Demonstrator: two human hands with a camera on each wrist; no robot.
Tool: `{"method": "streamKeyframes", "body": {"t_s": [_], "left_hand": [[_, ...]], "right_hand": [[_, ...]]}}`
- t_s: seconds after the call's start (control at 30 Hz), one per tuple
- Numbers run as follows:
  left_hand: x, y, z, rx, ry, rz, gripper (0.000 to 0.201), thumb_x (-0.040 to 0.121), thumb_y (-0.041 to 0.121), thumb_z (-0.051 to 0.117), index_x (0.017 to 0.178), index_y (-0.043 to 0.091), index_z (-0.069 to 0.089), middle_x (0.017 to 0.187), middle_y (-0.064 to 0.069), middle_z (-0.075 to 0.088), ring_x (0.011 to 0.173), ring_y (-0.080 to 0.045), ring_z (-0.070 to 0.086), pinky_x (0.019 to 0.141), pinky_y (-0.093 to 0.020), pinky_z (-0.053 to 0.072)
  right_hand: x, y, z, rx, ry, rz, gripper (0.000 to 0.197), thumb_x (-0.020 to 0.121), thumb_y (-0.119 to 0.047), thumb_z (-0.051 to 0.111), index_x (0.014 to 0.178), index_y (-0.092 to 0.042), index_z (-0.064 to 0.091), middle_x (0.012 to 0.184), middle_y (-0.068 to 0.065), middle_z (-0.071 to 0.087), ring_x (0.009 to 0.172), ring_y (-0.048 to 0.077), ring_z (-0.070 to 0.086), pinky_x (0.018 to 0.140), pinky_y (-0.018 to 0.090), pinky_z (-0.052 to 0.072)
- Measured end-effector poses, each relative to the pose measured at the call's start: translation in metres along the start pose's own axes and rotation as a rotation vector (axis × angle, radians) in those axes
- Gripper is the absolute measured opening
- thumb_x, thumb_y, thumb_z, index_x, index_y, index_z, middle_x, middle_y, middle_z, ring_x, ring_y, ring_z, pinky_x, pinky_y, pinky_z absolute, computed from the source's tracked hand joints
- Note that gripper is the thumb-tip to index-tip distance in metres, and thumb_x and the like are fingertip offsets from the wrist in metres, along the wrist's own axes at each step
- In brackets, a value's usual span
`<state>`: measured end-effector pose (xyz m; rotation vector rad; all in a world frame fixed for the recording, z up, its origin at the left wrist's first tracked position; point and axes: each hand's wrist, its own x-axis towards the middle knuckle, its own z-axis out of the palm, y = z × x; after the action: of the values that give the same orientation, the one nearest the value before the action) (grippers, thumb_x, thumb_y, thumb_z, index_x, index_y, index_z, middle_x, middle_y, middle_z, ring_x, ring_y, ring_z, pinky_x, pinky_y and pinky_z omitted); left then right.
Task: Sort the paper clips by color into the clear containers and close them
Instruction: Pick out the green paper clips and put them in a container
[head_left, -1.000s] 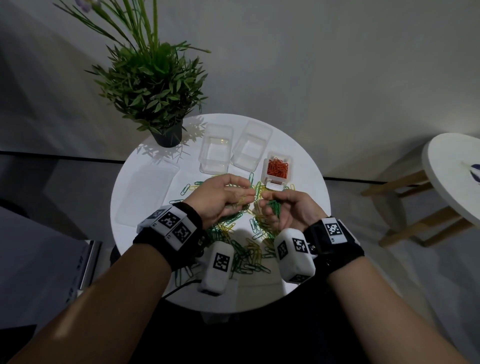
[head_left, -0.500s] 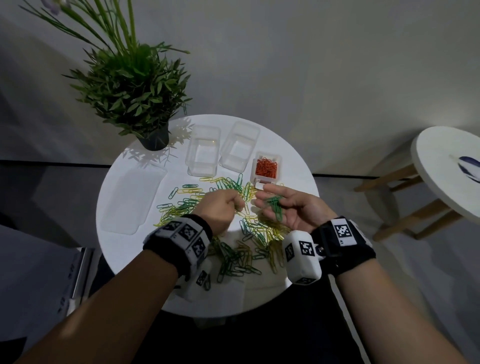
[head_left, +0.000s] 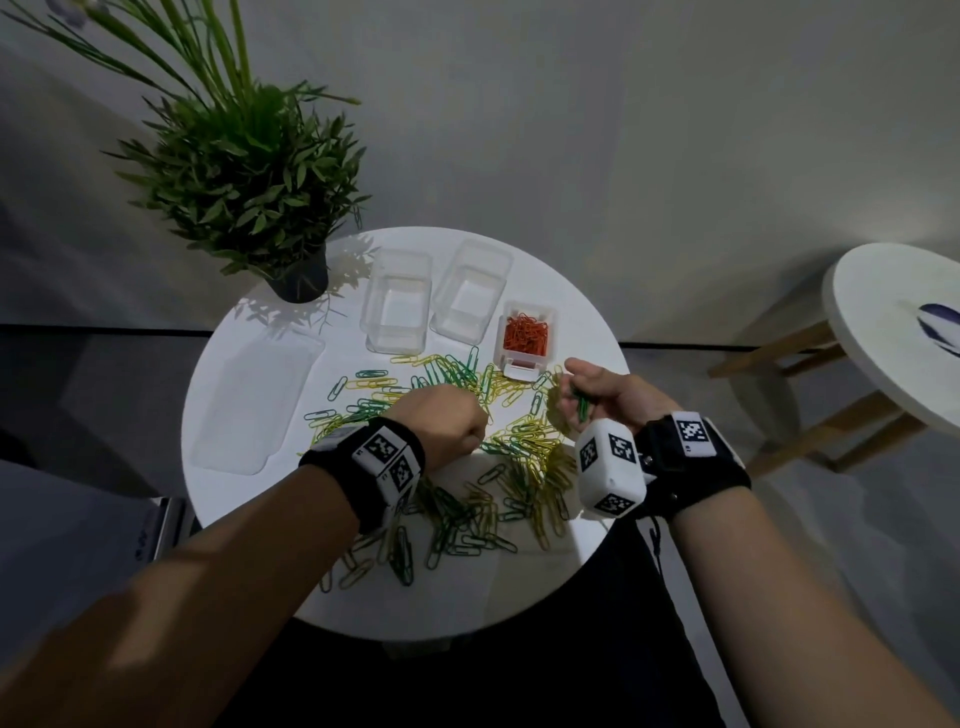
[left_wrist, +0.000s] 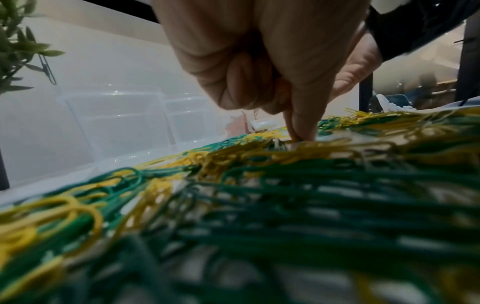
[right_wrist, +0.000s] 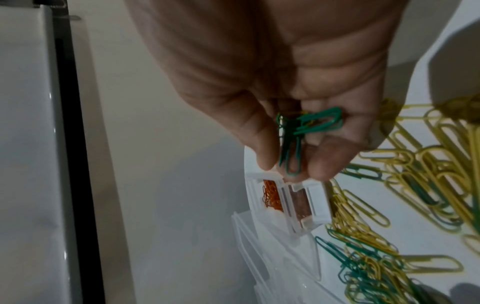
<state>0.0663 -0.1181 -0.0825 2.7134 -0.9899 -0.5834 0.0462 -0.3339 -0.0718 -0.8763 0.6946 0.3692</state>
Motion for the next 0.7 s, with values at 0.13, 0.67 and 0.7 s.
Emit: {"method": "streamKeyframes", "body": {"t_s": [0.13, 0.67, 0.7], "left_hand": [[-0.001, -0.008, 0.003, -0.018, -0.024, -0.047, 0.015, 0.087, 0.017, 0.046, 0.084, 0.014, 0.060, 0.093, -0.004, 0.062, 0.086, -0.023, 0.056, 0.072, -0.031, 0.045], [-0.004, -0.047, -0.046, -1.386, 0.362, -0.413, 0.022, 0.096, 0.008, 0.046, 0.075, 0.009, 0.053, 0.072, -0.013, 0.046, 0.040, -0.010, 0.034, 0.038, -0.017, 0.026], [-0.002, -0.048, -0.050, -1.365, 0.397, -0.417, 0.022, 0.096, 0.006, 0.046, 0.074, 0.008, 0.052, 0.066, -0.010, 0.047, 0.037, -0.008, 0.034, 0.036, -0.015, 0.026]], "right_hand": [[-0.004, -0.008, 0.013, -0.097, -0.031, -0.019, 0.026, 0.093, 0.011, 0.033, 0.100, -0.007, 0.051, 0.064, 0.012, 0.057, 0.045, 0.018, 0.056, 0.047, 0.024, 0.052], [0.081, -0.046, 0.145, -0.866, 0.074, -0.344, 0.023, 0.092, 0.002, 0.046, 0.096, -0.014, 0.063, 0.088, 0.004, 0.059, 0.072, 0.014, 0.052, 0.064, 0.023, 0.047], [0.080, -0.041, 0.142, -1.034, 0.099, -0.436, 0.026, 0.089, 0.000, 0.049, 0.099, -0.017, 0.064, 0.098, 0.005, 0.064, 0.079, 0.017, 0.056, 0.071, 0.025, 0.047]]}}
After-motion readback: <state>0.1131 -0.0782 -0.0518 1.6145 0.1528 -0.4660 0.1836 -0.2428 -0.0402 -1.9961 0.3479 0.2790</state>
